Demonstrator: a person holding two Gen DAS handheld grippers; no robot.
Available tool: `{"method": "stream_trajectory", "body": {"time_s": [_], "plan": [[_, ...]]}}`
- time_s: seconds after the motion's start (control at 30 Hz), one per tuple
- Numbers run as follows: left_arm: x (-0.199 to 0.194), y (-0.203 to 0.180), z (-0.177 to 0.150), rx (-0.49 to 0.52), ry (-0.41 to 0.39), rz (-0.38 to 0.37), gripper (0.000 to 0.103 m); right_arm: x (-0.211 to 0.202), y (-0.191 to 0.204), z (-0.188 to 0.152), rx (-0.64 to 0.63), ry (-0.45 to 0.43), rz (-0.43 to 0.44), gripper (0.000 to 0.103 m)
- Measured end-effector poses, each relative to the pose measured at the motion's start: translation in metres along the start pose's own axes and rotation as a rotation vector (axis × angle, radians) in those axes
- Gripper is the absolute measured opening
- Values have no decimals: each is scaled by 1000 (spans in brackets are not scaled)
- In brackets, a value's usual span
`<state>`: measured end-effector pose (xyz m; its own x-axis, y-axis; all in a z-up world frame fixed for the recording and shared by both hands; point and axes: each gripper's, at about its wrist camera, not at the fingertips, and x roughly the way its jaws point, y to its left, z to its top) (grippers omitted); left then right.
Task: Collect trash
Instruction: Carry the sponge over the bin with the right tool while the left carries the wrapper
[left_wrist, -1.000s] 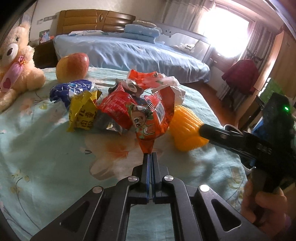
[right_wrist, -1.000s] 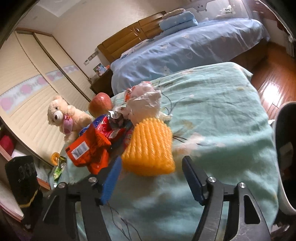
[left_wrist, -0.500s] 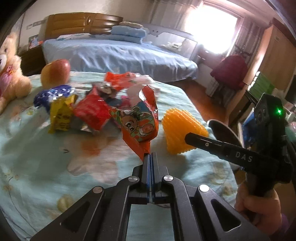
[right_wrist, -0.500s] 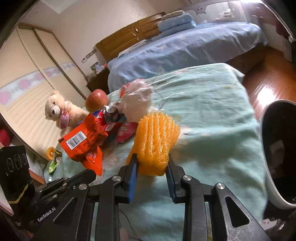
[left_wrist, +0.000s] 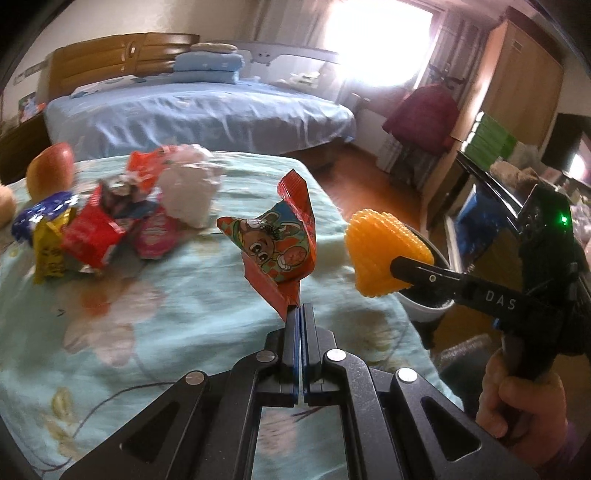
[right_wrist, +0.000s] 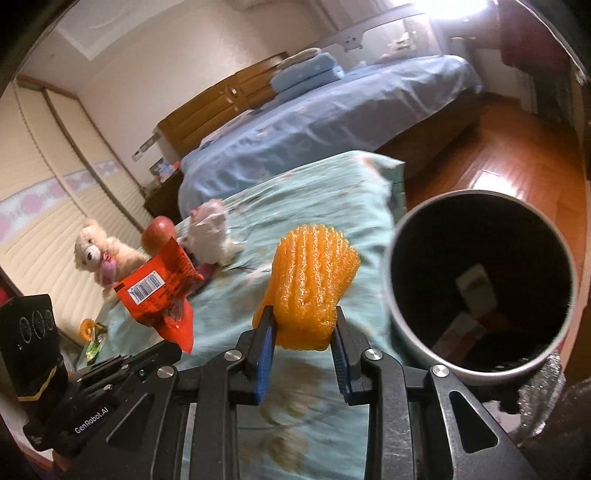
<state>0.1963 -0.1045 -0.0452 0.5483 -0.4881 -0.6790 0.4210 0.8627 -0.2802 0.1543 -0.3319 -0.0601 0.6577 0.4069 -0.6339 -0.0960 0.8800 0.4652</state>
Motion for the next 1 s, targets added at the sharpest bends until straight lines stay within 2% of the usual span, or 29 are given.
{"method": "stream_trajectory", "body": {"time_s": [0.4, 1.0], "plan": [[39, -41, 12, 91, 35, -59, 0, -29, -45, 0, 48, -53, -110, 29], [91, -82, 31, 161, 81, -92, 0, -35, -91, 10, 88, -64, -205, 29]]}}
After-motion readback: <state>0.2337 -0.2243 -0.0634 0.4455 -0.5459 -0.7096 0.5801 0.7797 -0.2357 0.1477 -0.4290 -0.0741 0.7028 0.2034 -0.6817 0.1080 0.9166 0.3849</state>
